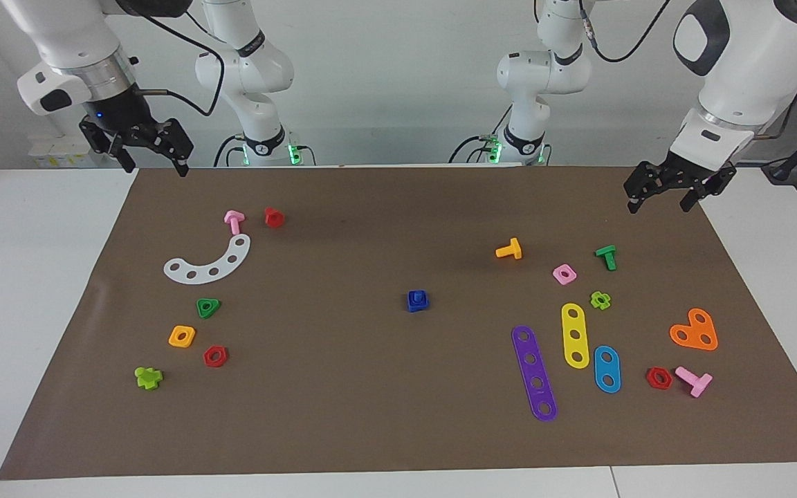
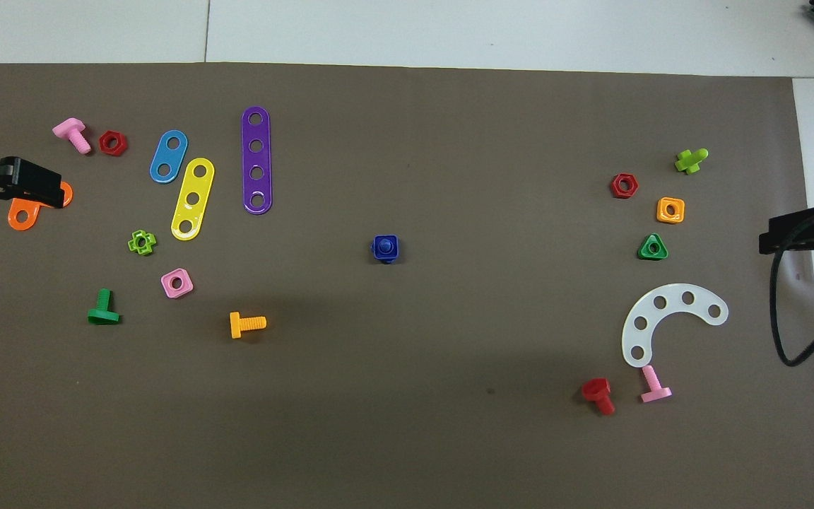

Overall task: Unscrew and place screws in storage area
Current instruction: 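Move the left gripper from its rest toward the blue nut and bolt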

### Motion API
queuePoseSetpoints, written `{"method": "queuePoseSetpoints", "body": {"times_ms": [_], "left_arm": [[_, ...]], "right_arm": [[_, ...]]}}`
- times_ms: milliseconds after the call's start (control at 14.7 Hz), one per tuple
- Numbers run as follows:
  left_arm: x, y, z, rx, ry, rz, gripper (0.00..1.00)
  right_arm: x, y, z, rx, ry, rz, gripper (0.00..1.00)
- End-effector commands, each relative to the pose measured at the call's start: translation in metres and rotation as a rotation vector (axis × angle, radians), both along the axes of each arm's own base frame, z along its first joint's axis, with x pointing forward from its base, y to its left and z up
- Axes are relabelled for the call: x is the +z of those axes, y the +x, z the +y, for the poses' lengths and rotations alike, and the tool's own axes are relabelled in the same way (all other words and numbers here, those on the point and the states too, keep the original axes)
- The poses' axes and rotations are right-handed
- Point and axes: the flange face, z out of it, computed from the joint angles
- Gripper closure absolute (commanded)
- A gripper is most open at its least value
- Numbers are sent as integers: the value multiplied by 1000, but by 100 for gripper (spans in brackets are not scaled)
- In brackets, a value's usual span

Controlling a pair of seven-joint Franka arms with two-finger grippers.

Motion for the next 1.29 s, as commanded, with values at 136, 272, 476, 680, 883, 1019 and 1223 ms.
{"method": "queuePoseSetpoints", "body": {"times_ms": [136,272,476,680,883,1019,1223], "left_arm": [[1,-6,0,-5,19,-14,0],[0,-6,0,-7,19,-11,0],[-11,-14,-2,-90,14,17,0],[-28,-15,-31,-80,-109,43,0],[-66,-2,-108,-7,-103,59,1],[-89,5,-151,35,-104,40,1],[-117,10,-197,76,-149,-7,0]], "right_arm": [[1,-4,3,-5,0,-11,0],[1,-4,3,-5,0,-11,0],[1,-4,3,-5,0,-11,0],[1,-4,4,-3,0,-11,0],[1,-4,3,-3,0,-11,0],[1,-4,4,-3,0,-11,0],[1,-4,4,-1,0,-11,0]]}}
